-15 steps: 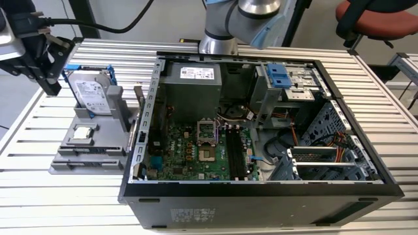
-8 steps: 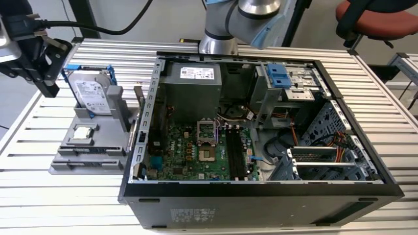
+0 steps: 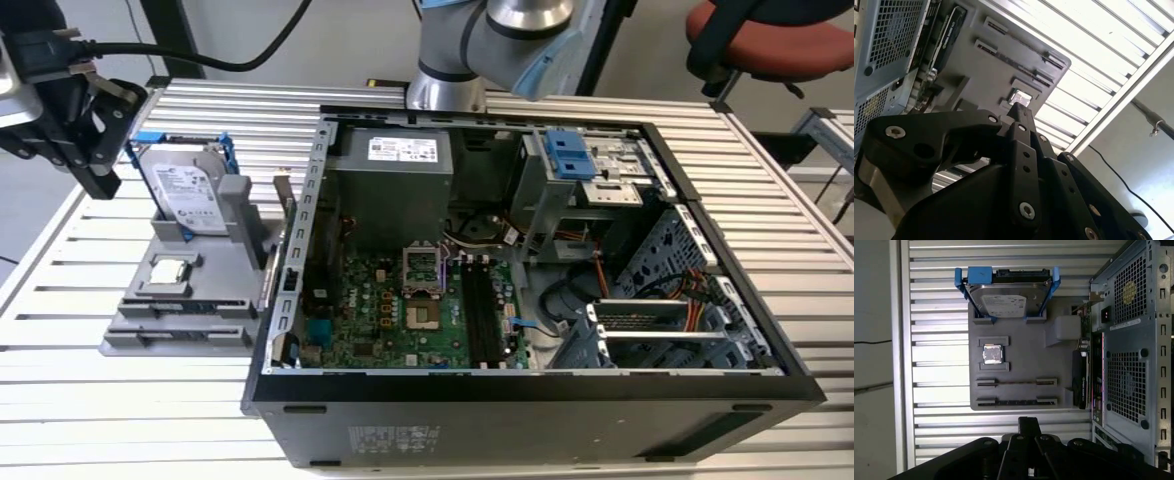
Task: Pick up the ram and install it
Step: 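Pick up the ram and move it above insertion slot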
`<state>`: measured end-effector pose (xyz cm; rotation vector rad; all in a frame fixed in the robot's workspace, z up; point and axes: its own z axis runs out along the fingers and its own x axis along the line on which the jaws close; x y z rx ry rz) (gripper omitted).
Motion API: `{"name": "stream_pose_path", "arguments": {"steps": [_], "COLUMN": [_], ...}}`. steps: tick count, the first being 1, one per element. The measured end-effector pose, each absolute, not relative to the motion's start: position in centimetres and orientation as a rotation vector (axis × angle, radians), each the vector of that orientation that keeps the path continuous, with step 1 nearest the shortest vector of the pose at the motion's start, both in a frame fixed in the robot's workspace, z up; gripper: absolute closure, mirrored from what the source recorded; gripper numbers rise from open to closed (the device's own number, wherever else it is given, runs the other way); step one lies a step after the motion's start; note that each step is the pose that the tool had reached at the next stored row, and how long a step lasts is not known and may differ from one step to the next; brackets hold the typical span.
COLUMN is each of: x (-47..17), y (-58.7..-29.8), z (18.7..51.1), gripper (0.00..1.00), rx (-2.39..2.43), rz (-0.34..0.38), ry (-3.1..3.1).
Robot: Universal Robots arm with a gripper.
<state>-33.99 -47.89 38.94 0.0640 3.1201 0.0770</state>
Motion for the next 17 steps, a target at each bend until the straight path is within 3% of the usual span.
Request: {"name": "stream_pose_path", "arguments": {"steps": [17], "x": [-34.00], "y": [-47.89], "z": [38.96], "gripper": [1.00], "rx": [-0.140], "rz": [0.078], "ry": [3.121]}}
